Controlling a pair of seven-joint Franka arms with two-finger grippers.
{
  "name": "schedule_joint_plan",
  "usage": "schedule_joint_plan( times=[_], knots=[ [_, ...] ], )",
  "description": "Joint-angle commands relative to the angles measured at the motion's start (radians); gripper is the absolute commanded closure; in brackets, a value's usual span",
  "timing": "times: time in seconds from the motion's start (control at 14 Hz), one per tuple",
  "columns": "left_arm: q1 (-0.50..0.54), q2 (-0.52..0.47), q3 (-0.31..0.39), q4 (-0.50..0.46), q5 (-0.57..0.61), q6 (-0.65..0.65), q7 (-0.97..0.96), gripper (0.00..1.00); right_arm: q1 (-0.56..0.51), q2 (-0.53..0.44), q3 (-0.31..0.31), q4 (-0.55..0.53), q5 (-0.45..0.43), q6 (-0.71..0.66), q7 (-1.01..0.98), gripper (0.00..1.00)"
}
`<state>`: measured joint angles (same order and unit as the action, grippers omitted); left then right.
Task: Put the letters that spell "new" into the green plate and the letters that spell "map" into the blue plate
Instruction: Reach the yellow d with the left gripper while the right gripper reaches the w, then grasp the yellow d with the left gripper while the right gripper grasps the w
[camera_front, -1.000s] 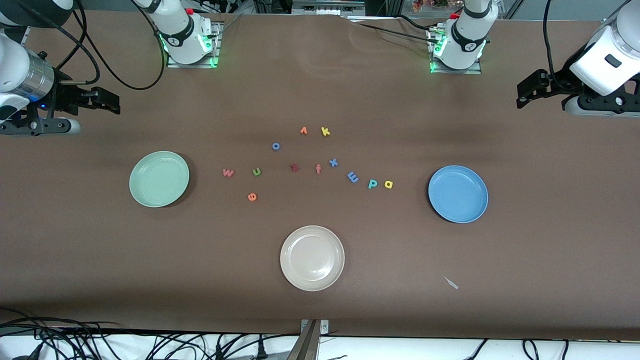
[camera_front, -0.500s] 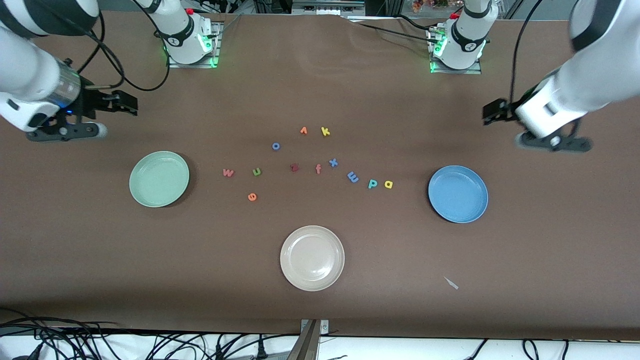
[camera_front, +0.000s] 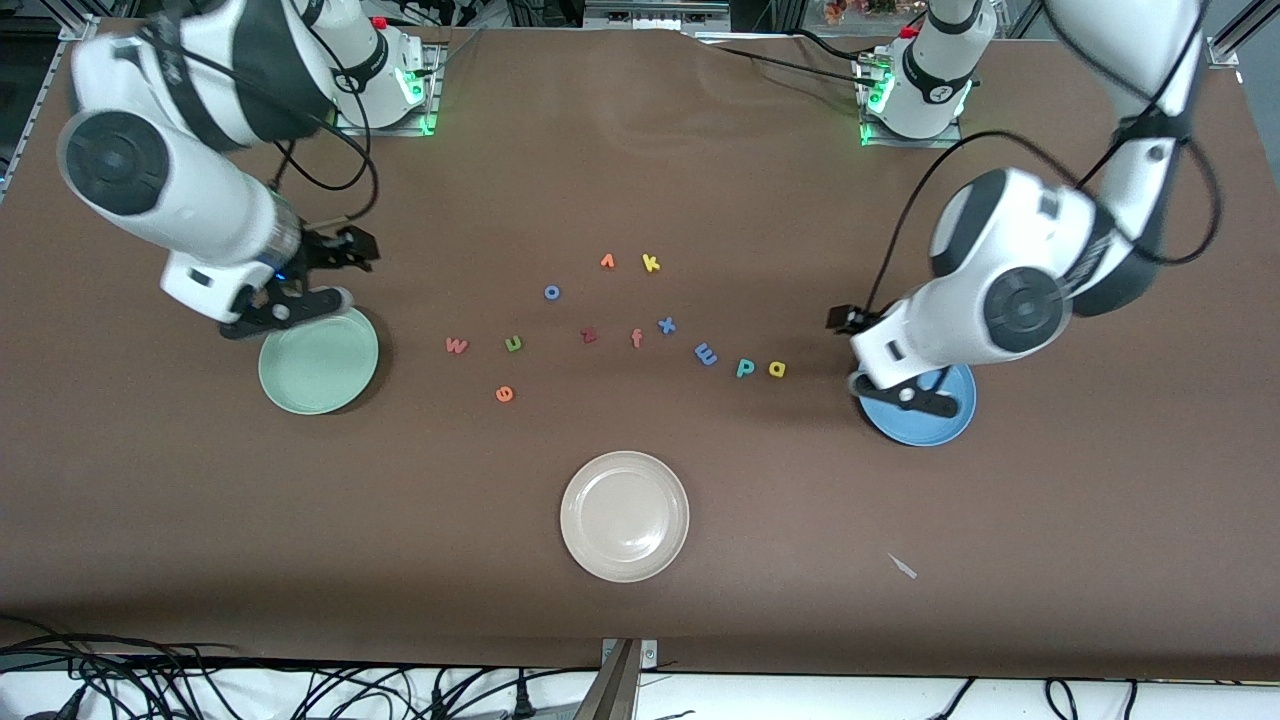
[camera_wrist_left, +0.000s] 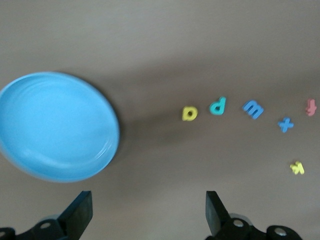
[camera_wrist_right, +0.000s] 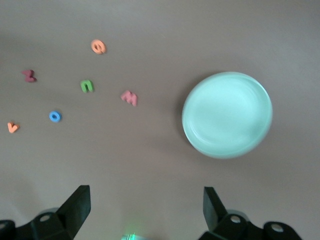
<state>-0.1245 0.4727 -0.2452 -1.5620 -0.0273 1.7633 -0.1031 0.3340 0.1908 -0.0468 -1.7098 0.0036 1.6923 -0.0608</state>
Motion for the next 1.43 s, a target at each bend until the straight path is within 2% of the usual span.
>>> schedule_joint_plan(
  times=[0.0,0.14,0.29,0.43,0.64,0.79,0.93,1.0,1.14,1.29,1.36],
  knots=[
    [-0.059,0.076,0.007,-0.030,0.007,0.144,-0.073,0.00,-0.003,0.050,0.010,-0.060,0.035,0.119,-0.109,0.00],
    [-0.064,0.090,0.004,-0.142,0.070,0.311,-0.109,0.00,-0.001,0.117,0.041,-0.070,0.035,0.206,-0.203,0.00],
    [-0.076,0.093,0.004,-0.213,0.070,0.428,-0.148,0.00,0.006,0.169,0.047,-0.097,0.023,0.286,-0.225,0.00],
    [-0.118,0.116,0.007,-0.240,0.084,0.487,-0.205,0.00,0.032,0.173,0.055,-0.166,0.003,0.403,-0.258,0.00],
    [-0.122,0.135,0.006,-0.302,0.104,0.589,-0.230,0.00,0.034,0.171,0.055,-0.250,-0.013,0.518,-0.397,0.00],
    [-0.122,0.138,0.006,-0.305,0.113,0.602,-0.230,0.00,0.034,0.171,0.055,-0.298,-0.023,0.584,-0.503,0.00],
    [-0.122,0.141,0.006,-0.305,0.156,0.604,-0.230,0.00,0.033,0.162,0.053,-0.385,-0.027,0.711,-0.548,0.00],
    [-0.121,0.149,0.006,-0.305,0.190,0.608,-0.230,0.03,0.033,0.162,0.053,-0.416,-0.033,0.768,-0.556,0.00],
    [-0.119,0.152,0.004,-0.305,0.228,0.608,-0.228,0.17,0.033,0.168,0.053,-0.453,-0.050,0.823,-0.576,0.00],
    [-0.119,0.153,0.004,-0.303,0.228,0.608,-0.228,0.36,0.033,0.174,0.050,-0.458,-0.050,0.836,-0.616,0.00],
    [-0.119,0.155,0.004,-0.303,0.228,0.608,-0.228,0.39,0.033,0.188,0.050,-0.459,-0.051,0.861,-0.616,0.00]
  ],
)
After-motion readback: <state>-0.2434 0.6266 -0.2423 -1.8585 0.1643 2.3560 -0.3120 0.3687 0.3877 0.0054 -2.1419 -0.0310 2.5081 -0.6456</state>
